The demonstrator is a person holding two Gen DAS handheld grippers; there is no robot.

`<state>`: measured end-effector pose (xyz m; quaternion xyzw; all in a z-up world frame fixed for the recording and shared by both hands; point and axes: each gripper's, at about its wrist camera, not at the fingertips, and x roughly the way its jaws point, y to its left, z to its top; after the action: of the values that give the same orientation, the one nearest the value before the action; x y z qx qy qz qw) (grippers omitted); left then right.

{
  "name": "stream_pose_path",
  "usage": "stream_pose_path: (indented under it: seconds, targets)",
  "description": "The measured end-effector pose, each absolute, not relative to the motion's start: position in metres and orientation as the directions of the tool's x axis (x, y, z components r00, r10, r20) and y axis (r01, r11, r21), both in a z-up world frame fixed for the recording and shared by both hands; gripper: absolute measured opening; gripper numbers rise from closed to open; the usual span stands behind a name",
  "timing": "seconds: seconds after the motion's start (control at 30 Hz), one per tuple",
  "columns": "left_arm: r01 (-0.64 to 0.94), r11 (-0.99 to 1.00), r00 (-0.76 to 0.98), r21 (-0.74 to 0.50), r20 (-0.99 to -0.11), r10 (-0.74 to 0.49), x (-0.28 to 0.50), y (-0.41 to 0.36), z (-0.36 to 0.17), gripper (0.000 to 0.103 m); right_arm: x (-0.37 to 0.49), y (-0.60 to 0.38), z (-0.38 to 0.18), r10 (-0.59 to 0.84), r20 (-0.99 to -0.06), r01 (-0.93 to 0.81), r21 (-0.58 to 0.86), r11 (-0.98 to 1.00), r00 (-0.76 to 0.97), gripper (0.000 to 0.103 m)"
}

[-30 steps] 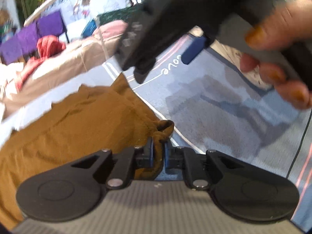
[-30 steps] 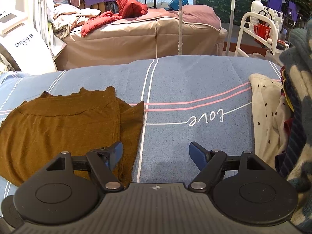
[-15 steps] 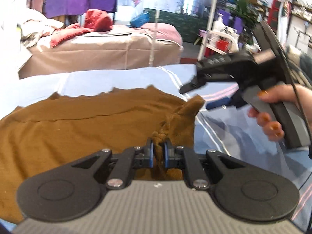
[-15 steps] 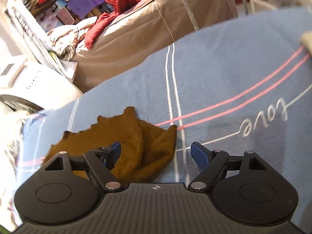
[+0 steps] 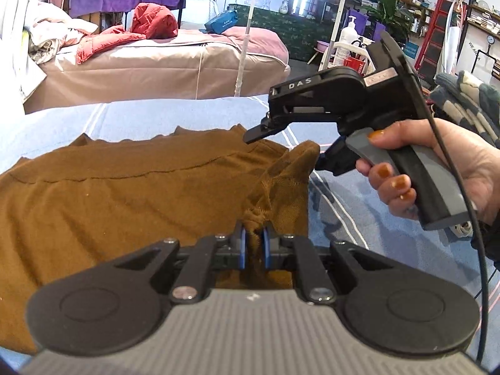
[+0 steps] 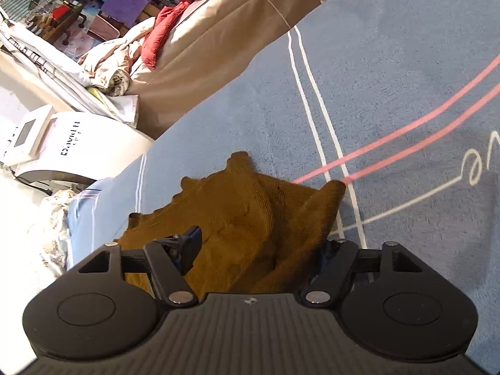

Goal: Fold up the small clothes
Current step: 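Grasp the sweater corner with the left tool while the right tool grasps beside it, then lift the folded sweater off the bed with both tools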

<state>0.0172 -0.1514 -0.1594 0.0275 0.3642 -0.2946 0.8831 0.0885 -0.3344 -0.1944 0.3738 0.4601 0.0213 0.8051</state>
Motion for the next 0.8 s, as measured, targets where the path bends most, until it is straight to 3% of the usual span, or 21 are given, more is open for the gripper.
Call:
stream_pose_path:
  seconds: [0.03, 0.1, 0.2, 0.43, 0.63, 0.8]
  targets:
    - [0.540, 0.825, 0.558, -0.169, -0.661, -0.501, 0.017, -0.151, -0.160, 0.010, 0.089, -0.333, -0.193, 0.359, -0.741, 0.313, 0.598, 0.738, 0.568, 0.089]
    - [0.537, 0.825, 0.555, -0.175, -0.663, -0.502, 0.018, -0.151, -0.160, 0.010, 0.089, -0.334, -0.193, 0.312, -0.777, 0.326, 0.541, 0.775, 0.546, 0.047]
    - [0.535, 0.825, 0.548, -0.182, -0.669, -0.503, 0.016, -0.150, -0.162, 0.011, 0.086, -0.339, -0.194, 0.303, -0.786, 0.317, 0.522, 0.792, 0.538, 0.030]
    - [0.512, 0.828, 0.541, -0.228, -0.663, -0.517, 0.020, -0.141, -0.164, 0.011, 0.085, -0.328, -0.183, 0.261, -0.792, 0.322, 0.491, 0.809, 0.552, 0.014]
    - [0.456, 0.846, 0.593, -0.277, -0.614, -0.521, 0.015, -0.088, -0.147, 0.011, 0.098, -0.278, -0.133, 0.344, -0.725, 0.195, 0.546, 0.814, 0.596, 0.012]
    - [0.317, 0.911, 0.698, -0.262, -0.586, -0.412, 0.007, -0.008, -0.130, 0.011, 0.137, -0.193, -0.114, 0.495, -0.664, 0.055, 0.626, 0.778, 0.560, 0.012]
